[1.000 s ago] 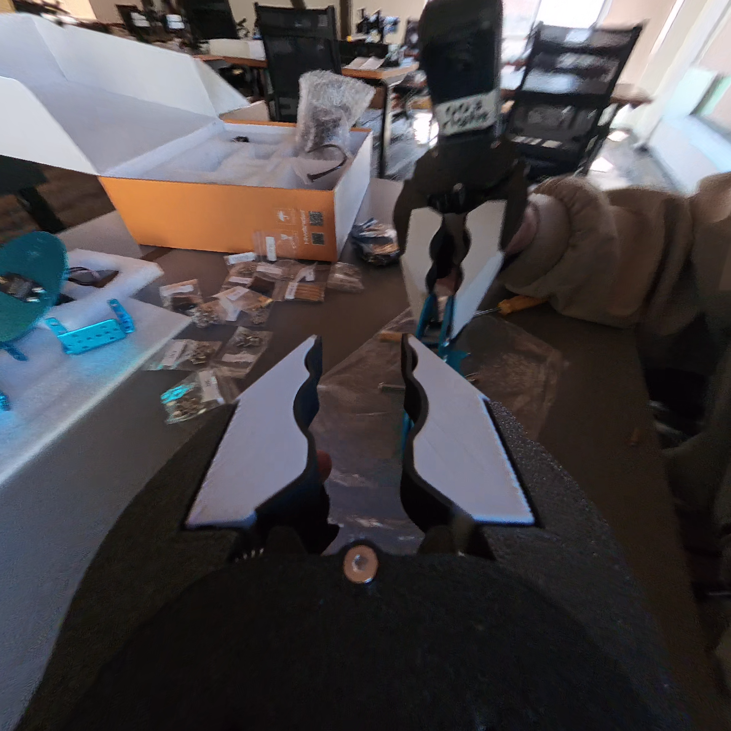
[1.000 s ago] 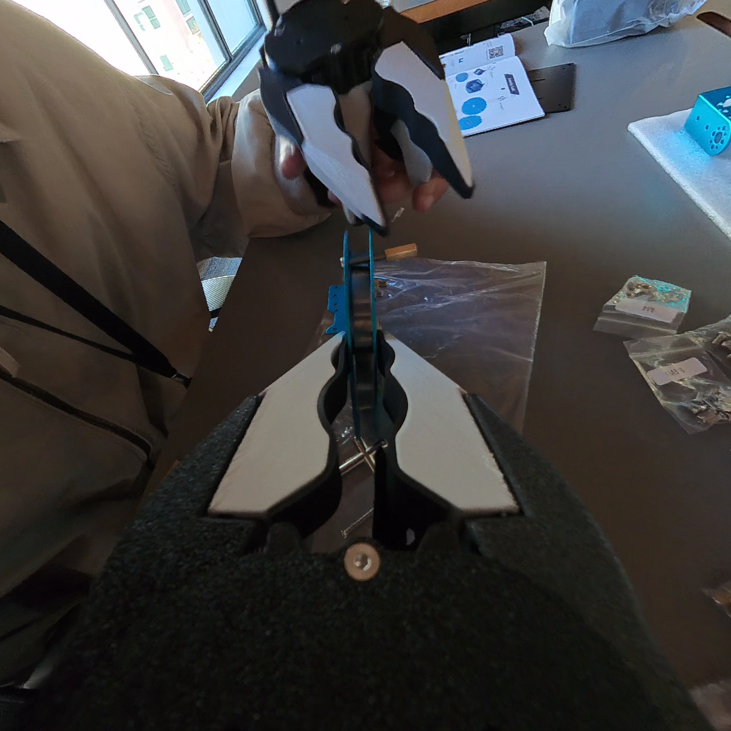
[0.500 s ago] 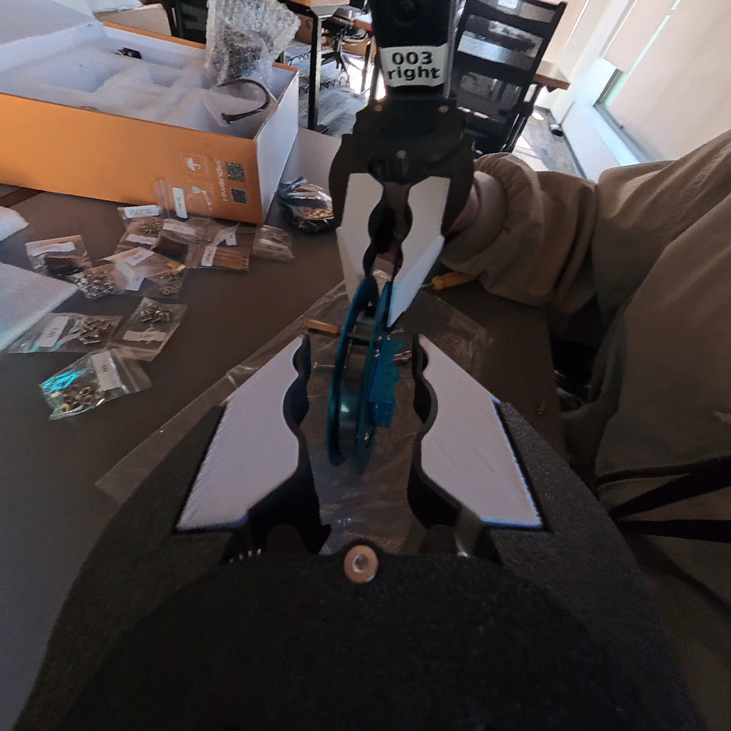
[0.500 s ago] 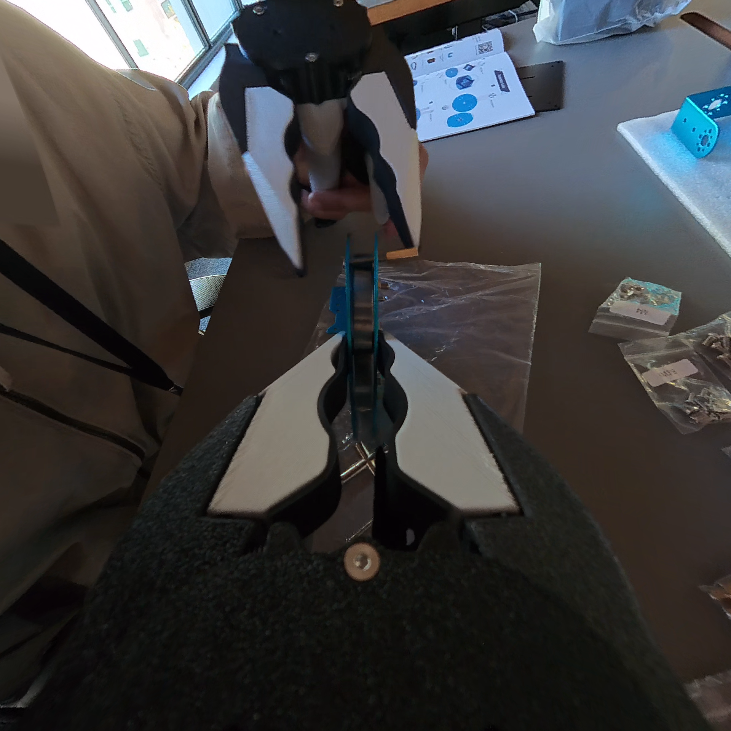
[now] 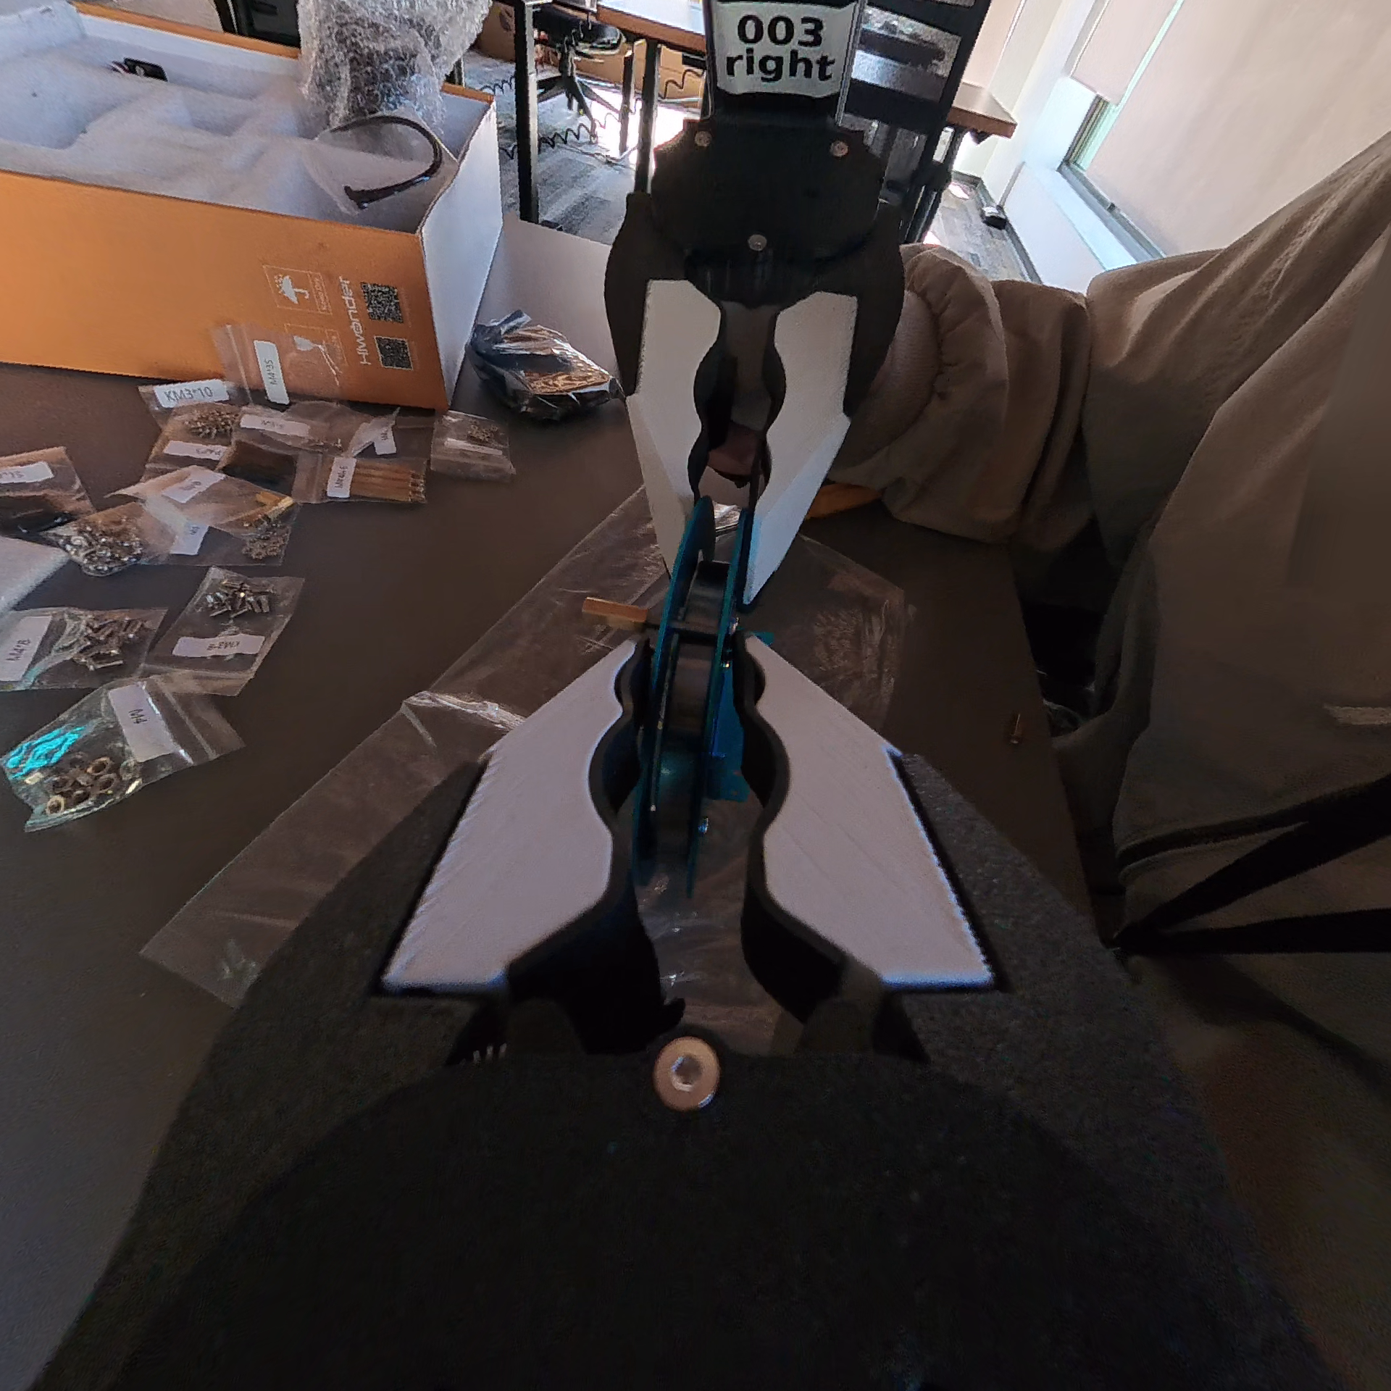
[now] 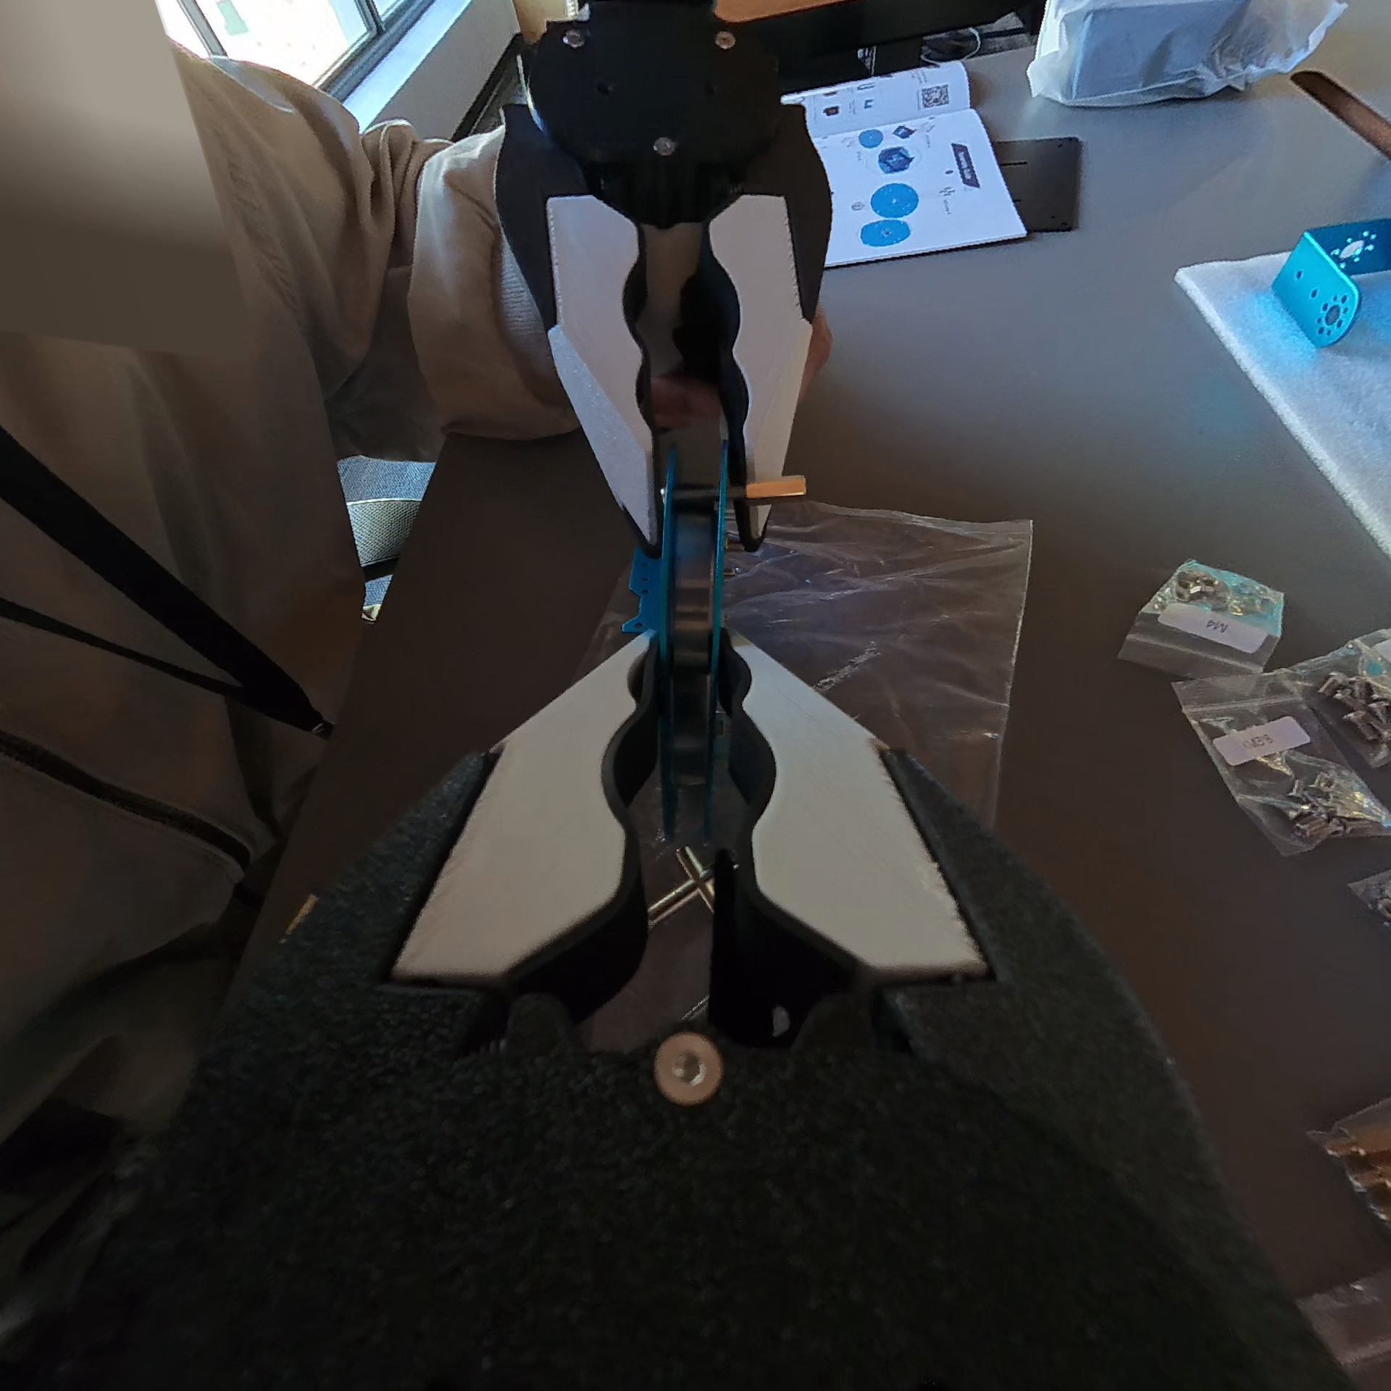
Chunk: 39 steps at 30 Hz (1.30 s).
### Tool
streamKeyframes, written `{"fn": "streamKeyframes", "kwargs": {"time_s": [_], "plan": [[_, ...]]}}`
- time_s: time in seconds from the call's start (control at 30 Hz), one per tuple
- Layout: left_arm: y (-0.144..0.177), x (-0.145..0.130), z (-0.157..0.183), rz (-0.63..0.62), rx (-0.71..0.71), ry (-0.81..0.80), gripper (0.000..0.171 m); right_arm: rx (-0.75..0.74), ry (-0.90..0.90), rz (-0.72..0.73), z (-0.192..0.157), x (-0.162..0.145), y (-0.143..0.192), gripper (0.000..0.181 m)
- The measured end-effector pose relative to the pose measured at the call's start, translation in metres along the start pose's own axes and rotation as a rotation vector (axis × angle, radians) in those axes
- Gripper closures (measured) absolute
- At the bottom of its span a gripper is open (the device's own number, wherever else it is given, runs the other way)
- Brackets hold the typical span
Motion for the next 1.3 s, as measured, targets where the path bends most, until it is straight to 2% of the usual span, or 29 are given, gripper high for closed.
{"fn": "streamKeyframes", "kwargs": {"time_s": [0.17,0.33,0.5,0.67,0.8,0.93,1.03,1.13,1.2,1.3], "plan": [[0.0,0.0,0.001,0.005,0.011,-0.036,0.152,0.047,-0.015,0.029,0.0,0.0,0.001,0.165],[0.0,-0.001,0.003,0.013,-0.002,-0.071,0.152,0.139,-0.096,0.197,0.003,0.013,0.019,0.156],[-0.001,-0.002,0.002,0.039,-0.028,-0.055,0.152,0.146,-0.187,0.329,0.019,0.018,0.035,0.158],[-0.001,-0.002,0.003,0.045,-0.033,-0.072,0.152,0.114,-0.165,0.346,0.021,0.026,0.049,0.156],[-0.001,-0.003,0.006,0.038,-0.031,-0.112,0.152,-0.044,0.001,0.252,0.015,0.042,0.067,0.15],[0.002,-0.004,0.006,0.032,-0.06,-0.135,0.152,-0.118,0.125,0.136,-0.011,0.045,0.077,0.143],[0.006,-0.006,0.005,0.025,-0.098,-0.162,0.153,-0.186,0.105,-0.058,-0.03,0.023,0.081,0.144],[0.009,-0.008,0.007,0.022,-0.143,-0.202,0.153,-0.262,-0.037,-0.185,-0.052,-0.004,0.094,0.149],[0.01,-0.009,0.008,0.023,-0.16,-0.21,0.153,-0.314,-0.149,-0.224,-0.065,-0.025,0.11,0.148],[0.013,-0.011,0.009,0.022,-0.167,-0.23,0.152,-0.472,-0.226,-0.281,-0.081,-0.06,0.15,0.146]]}}
Point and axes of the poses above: each gripper's, where its closed fingertips meet, y back along the fingers, x out of its top, z = x × y across the jaws, the point moved 5 cm from there along y, back along the fingers, and after that the axes turned 7 degrees about y, right-handed, at the moved point
